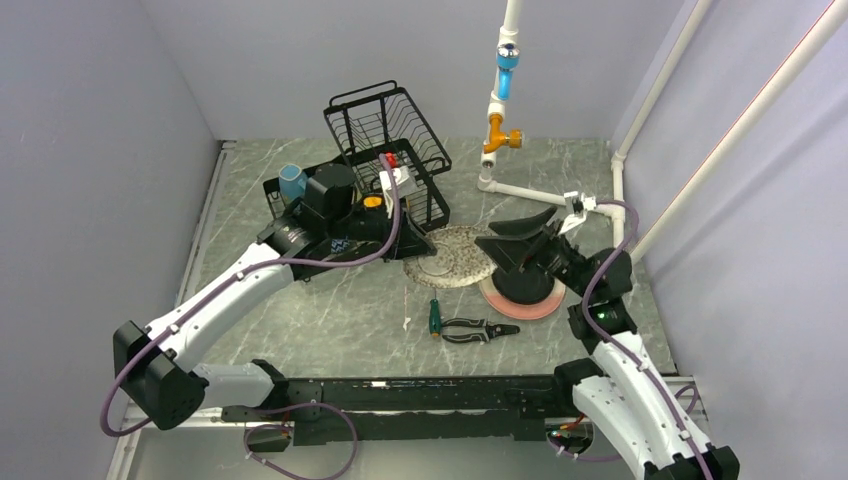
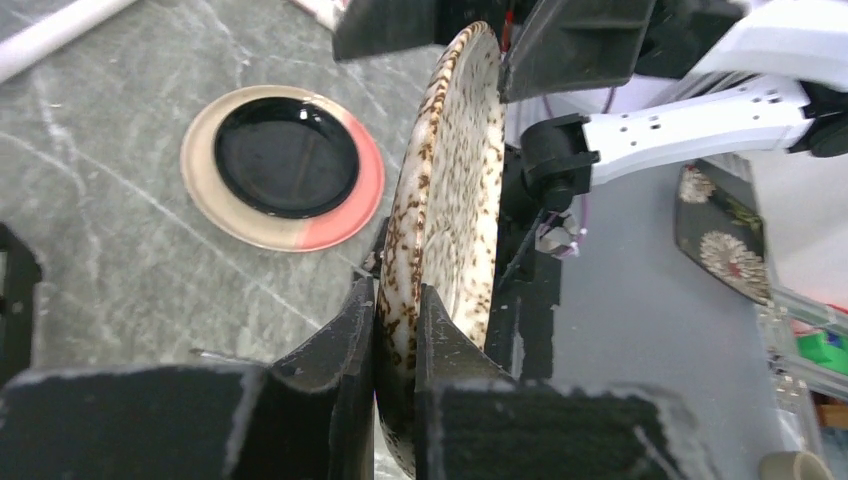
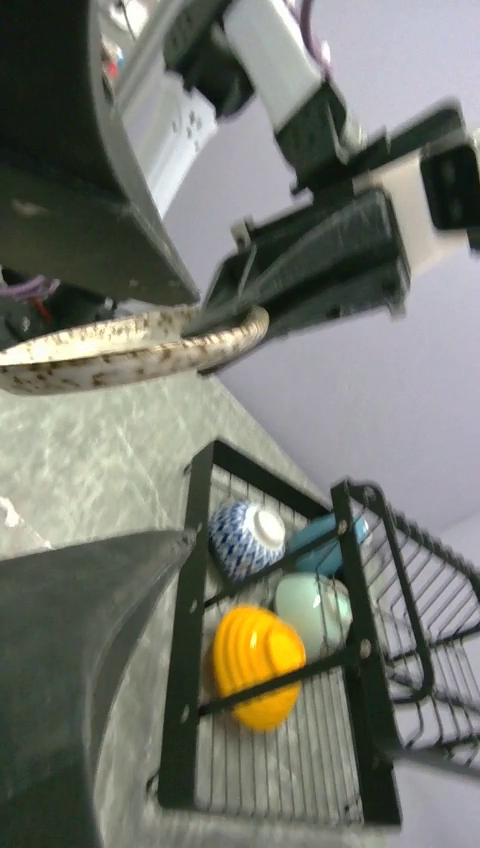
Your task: Load the mixed dishes into the dish rack
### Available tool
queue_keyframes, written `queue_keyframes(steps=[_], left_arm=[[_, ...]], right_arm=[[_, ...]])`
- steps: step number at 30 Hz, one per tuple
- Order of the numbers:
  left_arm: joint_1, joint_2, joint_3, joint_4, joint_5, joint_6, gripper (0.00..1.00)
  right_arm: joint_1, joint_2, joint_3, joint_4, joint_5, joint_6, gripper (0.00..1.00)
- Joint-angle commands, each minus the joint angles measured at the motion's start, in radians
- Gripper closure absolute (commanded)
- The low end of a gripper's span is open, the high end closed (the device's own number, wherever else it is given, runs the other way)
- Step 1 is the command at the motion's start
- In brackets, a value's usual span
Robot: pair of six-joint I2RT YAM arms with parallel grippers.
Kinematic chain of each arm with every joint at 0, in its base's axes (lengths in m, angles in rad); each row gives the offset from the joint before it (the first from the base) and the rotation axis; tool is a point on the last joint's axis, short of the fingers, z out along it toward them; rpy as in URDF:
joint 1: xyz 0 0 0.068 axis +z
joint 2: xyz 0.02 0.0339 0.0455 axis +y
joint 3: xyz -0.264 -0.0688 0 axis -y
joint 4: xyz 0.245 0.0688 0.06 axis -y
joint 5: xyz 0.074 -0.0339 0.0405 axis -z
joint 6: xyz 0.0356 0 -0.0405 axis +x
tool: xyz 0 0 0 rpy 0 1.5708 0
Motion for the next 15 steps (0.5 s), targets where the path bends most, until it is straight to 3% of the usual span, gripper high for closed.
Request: queue_keyframes(steps=[1, 3, 9, 15], left_arm=[[0.008, -0.079, 0.112, -0.107, -0.148, 0.124, 1.00], [0.031, -0.076, 0.165, -0.200, -0.213, 0.182, 1.00], [0.122, -0.035, 0.359, -0.371, -0.301, 0.410, 1.00], [0.217, 0.035, 0.516, -0.427, -0.303, 0.647, 1.00]], right_arm=[[-0.003, 0.031, 0.171, -0.379, 0.125, -0.222, 0.08], [-0.004, 0.038, 0.213, -0.466, 0.182, -0.272, 0.01], [-0.005, 0.012, 0.294, -0.649, 0.356, -0.367, 0.00], [-0.003, 0.019, 0.289, -0.670, 0.338, -0.364, 0.00]])
